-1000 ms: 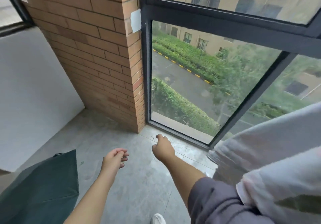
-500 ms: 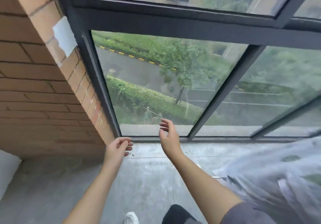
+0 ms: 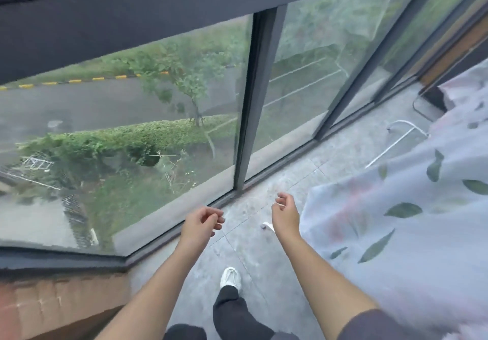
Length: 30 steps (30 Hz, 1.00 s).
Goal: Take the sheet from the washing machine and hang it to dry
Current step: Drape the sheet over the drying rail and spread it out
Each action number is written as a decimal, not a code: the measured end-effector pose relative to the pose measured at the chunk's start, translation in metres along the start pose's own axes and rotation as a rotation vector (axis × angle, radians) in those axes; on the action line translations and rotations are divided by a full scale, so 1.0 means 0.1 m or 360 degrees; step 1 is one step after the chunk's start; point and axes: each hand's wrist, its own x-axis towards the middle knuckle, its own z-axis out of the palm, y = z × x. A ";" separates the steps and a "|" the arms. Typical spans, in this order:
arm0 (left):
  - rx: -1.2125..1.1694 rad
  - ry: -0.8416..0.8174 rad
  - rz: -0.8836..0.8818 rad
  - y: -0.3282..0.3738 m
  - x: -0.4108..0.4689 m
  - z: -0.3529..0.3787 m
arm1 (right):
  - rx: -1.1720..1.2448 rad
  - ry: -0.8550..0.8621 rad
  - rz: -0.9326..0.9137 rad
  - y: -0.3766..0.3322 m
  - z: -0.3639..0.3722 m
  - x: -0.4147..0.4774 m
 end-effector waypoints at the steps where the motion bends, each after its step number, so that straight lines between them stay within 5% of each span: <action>1: 0.0034 -0.0038 -0.0029 0.00 0.09 0.09 | -0.0044 0.0032 0.0081 0.07 -0.01 0.11; 8: 0.0325 -0.0437 -0.0252 -0.38 1.10 0.98 | -0.0568 0.0134 0.0560 0.77 -0.20 1.11; 13: 0.0470 -0.0607 -0.0397 -0.86 1.87 1.73 | -0.0915 0.0142 0.0610 1.23 -0.44 1.79; 21: 0.0588 -0.0914 -0.0388 -1.34 2.52 2.77 | -0.0843 0.0126 0.0692 1.90 -0.45 2.01; 30: 0.0625 -0.1165 -0.0553 -1.89 2.65 3.27 | -0.1205 0.0086 0.0234 1.56 -0.41 2.66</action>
